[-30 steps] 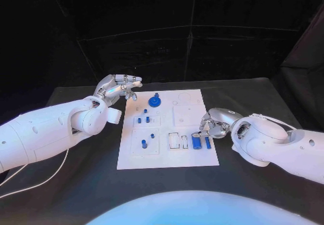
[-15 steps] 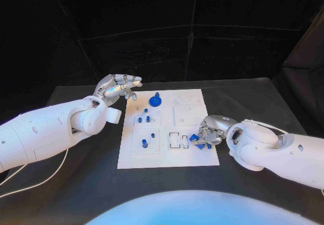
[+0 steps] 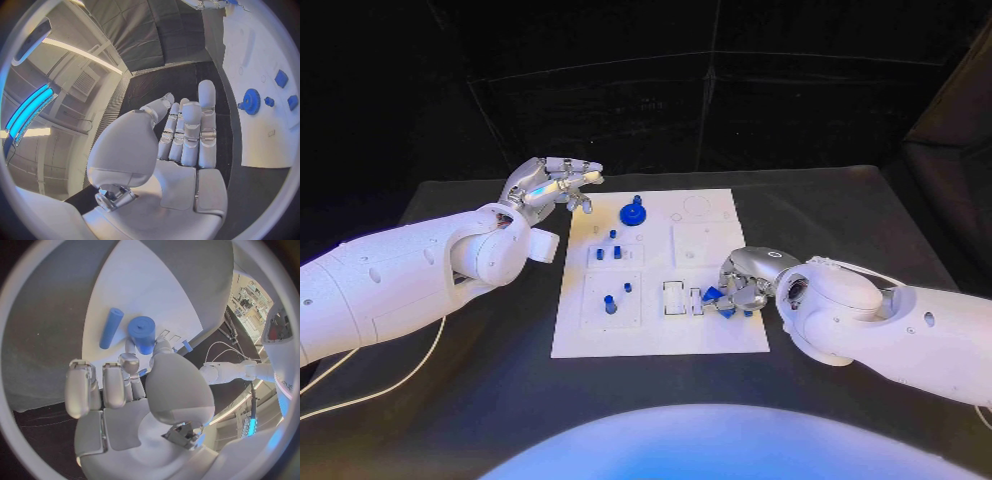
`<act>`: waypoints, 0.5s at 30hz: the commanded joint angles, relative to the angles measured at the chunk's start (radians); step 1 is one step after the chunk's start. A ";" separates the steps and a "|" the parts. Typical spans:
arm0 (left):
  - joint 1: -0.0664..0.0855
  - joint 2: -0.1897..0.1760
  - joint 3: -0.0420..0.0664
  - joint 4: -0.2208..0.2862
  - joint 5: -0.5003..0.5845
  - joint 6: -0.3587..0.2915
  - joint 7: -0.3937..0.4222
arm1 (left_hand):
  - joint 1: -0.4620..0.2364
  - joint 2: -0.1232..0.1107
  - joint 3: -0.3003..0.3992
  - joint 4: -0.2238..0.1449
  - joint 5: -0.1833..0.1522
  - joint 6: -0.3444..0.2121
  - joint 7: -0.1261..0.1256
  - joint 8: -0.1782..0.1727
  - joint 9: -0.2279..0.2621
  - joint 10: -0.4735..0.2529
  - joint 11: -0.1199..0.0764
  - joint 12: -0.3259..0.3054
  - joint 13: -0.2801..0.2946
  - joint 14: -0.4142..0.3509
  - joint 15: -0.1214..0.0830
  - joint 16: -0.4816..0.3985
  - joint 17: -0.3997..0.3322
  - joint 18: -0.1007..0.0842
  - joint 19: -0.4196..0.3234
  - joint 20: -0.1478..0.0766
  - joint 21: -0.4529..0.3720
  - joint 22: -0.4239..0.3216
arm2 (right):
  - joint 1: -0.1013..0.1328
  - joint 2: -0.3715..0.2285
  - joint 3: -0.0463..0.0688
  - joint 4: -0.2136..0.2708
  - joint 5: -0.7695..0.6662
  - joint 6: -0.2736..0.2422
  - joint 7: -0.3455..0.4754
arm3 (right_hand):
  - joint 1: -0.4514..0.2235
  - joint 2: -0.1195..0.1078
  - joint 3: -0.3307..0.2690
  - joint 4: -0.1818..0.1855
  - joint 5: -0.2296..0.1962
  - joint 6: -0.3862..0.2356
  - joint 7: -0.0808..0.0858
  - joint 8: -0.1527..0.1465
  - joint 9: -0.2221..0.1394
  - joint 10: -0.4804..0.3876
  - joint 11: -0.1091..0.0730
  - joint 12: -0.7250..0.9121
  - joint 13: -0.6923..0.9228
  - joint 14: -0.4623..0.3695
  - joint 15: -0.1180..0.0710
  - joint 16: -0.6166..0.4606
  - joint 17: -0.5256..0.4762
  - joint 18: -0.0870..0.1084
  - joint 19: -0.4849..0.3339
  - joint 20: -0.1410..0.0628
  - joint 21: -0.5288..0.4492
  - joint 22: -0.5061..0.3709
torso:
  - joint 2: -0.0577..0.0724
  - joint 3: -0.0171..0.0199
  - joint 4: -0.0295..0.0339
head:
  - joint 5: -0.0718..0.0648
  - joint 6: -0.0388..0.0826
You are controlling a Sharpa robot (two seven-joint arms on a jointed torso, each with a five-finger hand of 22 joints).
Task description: Assemble the parts on the task board
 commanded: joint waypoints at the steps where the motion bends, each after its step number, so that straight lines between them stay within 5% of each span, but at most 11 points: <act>1: 0.001 -0.001 0.001 0.002 0.003 0.012 0.005 | 0.003 0.003 -0.006 -0.001 0.004 -0.006 0.002 0.005 -0.001 -0.007 0.000 0.004 0.002 -0.007 0.000 -0.005 -0.001 0.014 0.000 0.002 -0.005 -0.002 | -0.017 0.003 -0.012 -0.005 -0.017 0.054 -0.016 | 0.051 0.013 0.014 -0.014 0.022 -0.005 -0.001 0.015 0.002 0.006 -0.006 0.008 0.013 0.042 -0.009 0.004 0.003 -0.018 0.002 -0.003 0.001 0.099 | 0.000 -0.0012 0.0002 | -0.001 -0.001; 7: 0.000 -0.001 0.001 0.002 0.003 0.012 0.004 | 0.003 0.003 -0.006 -0.001 0.004 -0.006 0.002 0.005 -0.001 -0.007 0.000 0.004 0.002 -0.007 0.000 -0.005 -0.001 0.014 0.000 0.002 -0.005 -0.002 | -0.019 -0.005 -0.012 0.011 -0.044 -0.041 -0.017 | 0.151 0.083 0.065 -0.047 0.117 0.024 -0.016 0.048 0.015 0.026 -0.020 0.023 0.049 0.045 -0.020 0.010 0.018 -0.021 0.013 -0.011 0.010 0.114 | -0.001 -0.0011 0.0014 | 0.002 -0.001; 15: -0.002 0.001 0.001 0.001 0.003 0.013 0.003 | 0.003 0.003 -0.006 -0.001 0.004 -0.006 0.002 0.005 -0.001 -0.007 0.000 0.004 0.002 -0.007 0.000 -0.005 -0.001 0.014 0.000 0.002 -0.005 -0.002 | -0.019 -0.010 -0.011 0.041 0.005 -0.217 0.039 | 0.154 0.094 0.065 -0.040 0.140 0.035 -0.024 0.060 0.022 0.040 -0.027 0.032 0.068 0.050 -0.025 0.021 0.040 -0.025 0.023 -0.017 0.019 0.127 | -0.002 -0.0049 0.0077 | -0.002 0.003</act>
